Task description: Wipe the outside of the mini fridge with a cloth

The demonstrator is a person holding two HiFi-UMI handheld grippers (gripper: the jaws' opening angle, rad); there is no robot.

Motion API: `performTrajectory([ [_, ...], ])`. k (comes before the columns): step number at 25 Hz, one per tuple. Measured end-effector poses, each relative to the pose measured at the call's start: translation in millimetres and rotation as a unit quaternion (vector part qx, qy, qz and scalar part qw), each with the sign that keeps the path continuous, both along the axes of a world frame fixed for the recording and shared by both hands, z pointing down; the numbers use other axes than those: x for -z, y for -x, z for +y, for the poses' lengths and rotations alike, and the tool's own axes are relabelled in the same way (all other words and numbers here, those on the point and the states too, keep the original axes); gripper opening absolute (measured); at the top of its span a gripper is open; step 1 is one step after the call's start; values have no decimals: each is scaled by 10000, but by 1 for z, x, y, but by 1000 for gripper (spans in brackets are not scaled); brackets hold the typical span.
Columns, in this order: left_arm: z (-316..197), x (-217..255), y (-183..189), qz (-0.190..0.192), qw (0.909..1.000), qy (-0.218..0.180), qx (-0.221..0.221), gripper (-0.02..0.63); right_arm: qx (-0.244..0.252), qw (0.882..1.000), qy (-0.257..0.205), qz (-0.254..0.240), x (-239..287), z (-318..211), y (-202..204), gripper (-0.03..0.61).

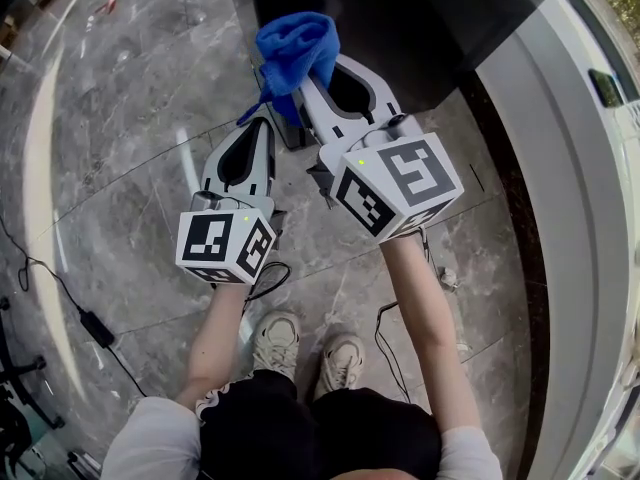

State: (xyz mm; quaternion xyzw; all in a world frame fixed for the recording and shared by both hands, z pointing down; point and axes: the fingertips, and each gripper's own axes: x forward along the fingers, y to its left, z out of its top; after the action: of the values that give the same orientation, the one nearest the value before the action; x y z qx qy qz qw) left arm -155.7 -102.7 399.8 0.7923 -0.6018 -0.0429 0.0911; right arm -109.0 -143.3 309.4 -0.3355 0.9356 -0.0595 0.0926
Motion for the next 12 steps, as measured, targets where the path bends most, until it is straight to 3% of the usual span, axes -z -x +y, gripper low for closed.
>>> performTrajectory([
  [5, -7, 0, -15, 2, 9999, -22, -131, 5, -504, 9987, -79, 58, 3, -19, -43, 80],
  [12, -19, 2, -66, -63, 9967, -160, -796, 5, -1080, 9941, -70, 59, -1, -44, -88, 80],
])
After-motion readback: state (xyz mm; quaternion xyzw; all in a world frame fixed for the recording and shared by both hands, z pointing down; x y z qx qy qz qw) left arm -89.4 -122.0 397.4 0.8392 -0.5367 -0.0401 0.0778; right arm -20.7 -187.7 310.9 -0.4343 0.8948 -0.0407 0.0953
